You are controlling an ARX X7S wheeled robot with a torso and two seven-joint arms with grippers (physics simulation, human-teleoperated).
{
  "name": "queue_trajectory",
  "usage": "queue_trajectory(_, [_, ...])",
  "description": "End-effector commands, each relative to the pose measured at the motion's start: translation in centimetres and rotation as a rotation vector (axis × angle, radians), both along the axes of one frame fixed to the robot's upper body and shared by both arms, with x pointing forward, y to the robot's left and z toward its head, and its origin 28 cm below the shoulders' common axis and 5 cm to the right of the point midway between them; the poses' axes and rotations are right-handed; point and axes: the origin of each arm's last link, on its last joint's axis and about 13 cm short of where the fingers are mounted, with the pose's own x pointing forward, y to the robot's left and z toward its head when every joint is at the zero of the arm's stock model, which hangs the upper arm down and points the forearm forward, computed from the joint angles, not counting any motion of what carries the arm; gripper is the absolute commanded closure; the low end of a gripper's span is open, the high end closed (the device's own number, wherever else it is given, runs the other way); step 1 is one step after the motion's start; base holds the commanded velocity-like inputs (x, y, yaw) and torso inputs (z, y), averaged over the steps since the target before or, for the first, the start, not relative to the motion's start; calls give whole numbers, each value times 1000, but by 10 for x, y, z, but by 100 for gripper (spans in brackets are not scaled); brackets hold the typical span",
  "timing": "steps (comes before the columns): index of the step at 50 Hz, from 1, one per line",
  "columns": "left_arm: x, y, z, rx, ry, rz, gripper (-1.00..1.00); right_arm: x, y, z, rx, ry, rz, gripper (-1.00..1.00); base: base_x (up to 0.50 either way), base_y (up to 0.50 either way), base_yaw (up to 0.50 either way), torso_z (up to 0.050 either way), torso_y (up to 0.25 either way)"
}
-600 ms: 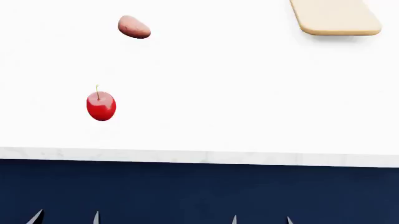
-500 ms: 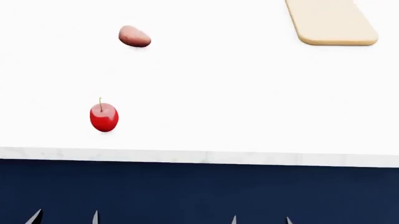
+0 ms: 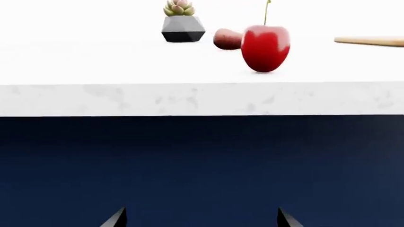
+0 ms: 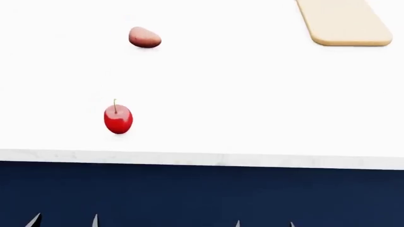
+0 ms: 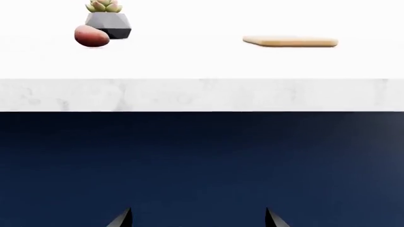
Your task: Place the cherry and the sweet potato on separate cutting boards.
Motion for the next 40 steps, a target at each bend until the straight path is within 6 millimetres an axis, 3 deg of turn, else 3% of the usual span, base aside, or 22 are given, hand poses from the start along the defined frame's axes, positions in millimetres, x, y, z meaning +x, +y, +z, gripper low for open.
queue_trajectory(1, [0,1,0,11,2,-1,-100,0,0,-1,4,7,0,-100,0,277,0,0,0])
queue_trajectory(19, [2,1,-1,33,4,14,-100,0,0,-2,-1,9,-2,-100,6,274,0,0,0])
queue_trajectory(40, [1,2,-1,44,-4,23,-100,1,0,-2,0,9,-14,-100,0,2,0,1,0])
